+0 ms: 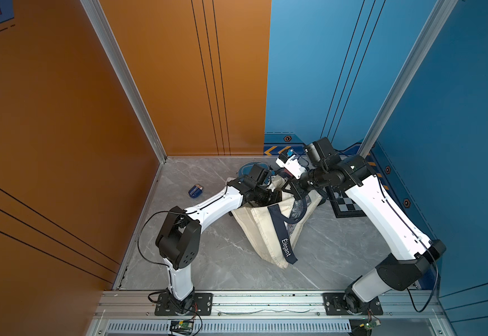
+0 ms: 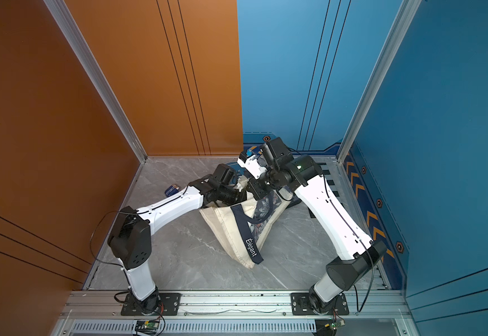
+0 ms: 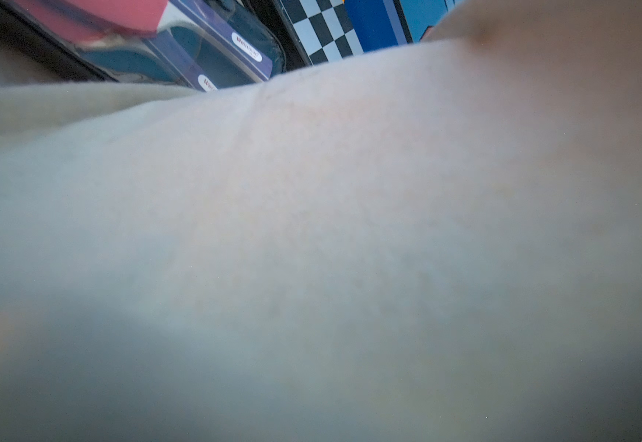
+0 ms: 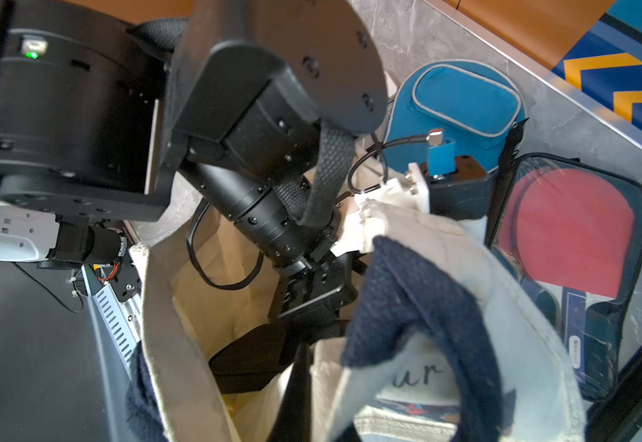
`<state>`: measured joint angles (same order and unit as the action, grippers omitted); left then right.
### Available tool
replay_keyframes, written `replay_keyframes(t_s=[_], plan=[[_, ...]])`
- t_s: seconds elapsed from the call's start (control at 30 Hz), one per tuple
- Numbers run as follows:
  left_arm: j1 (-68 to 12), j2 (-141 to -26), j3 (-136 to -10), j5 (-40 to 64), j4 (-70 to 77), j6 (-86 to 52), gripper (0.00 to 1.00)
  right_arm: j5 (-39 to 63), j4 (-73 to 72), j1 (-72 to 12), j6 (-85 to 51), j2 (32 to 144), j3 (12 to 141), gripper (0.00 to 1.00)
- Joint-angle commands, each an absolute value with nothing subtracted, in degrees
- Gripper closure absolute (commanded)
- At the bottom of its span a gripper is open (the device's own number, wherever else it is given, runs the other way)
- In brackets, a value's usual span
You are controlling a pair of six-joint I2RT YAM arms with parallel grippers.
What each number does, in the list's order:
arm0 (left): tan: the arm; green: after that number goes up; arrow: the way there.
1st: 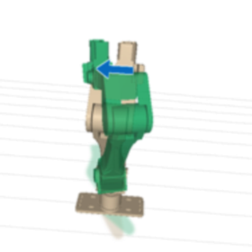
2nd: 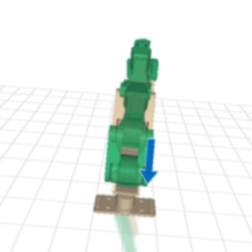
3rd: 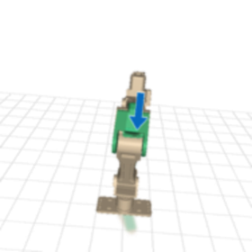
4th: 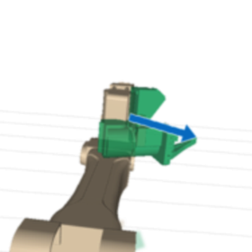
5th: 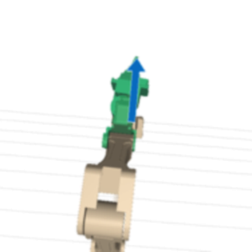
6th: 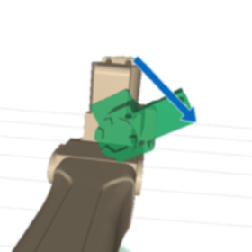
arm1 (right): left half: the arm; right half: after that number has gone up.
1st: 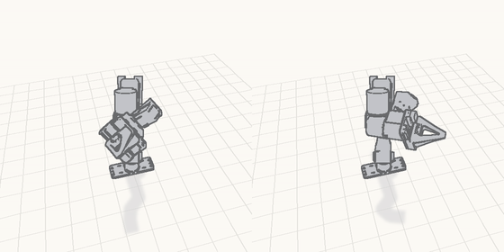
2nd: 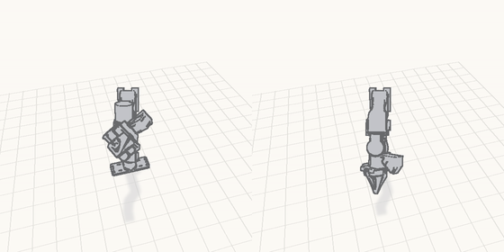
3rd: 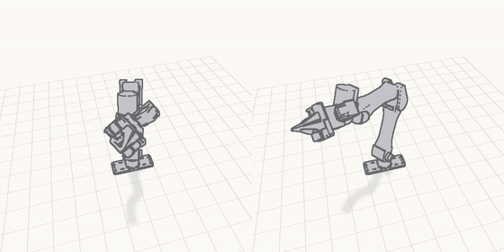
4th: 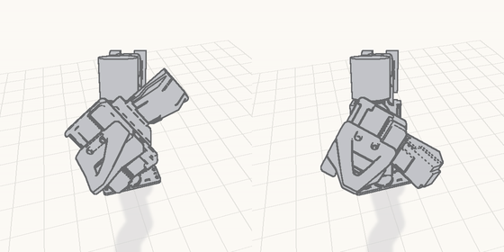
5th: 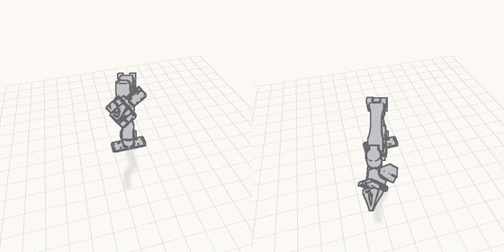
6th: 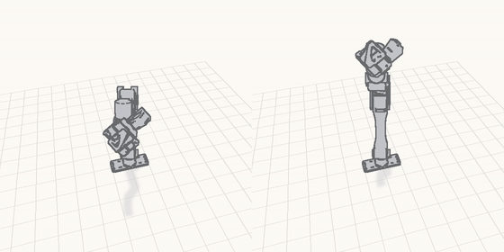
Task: Remove the ping pong set from the canvas bag
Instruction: Pick up the ping pong set from the canvas bag.
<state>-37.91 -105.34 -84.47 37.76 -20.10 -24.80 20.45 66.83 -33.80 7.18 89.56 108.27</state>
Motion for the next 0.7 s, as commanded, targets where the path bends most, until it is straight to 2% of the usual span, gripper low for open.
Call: replay_keyframes(t_s=[0.0,0.17,0.23,0.4,0.67], plan=[[-39.19,-107.17,-82.83,40.49,-17.98,-24.02,0.26,21.73,60.05,-36.01,8.26,84.6,106.14,1.0],[-38.45,-105.91,-82.2,39.69,-18.56,-22.94,0.83,15.33,58.22,-35.95,9.11,77.99,99.0,1.0],[-36.9,-103.69,-81.99,38.16,-18.54,-22.68,0.98,12.13,53.56,-35.53,7.23,73.17,92.04,1.0],[-32.4,-98.7,-84.12,34.58,-22.95,-20.77,1.0,9.04,41.71,-31.64,1.53,61.2,74.28,1.0],[-31.64,-97.13,-88.8,35.66,-24.64,-22.01,1.0,11.69,38.05,-27.6,-0.88,57.25,64.8,1.0]])
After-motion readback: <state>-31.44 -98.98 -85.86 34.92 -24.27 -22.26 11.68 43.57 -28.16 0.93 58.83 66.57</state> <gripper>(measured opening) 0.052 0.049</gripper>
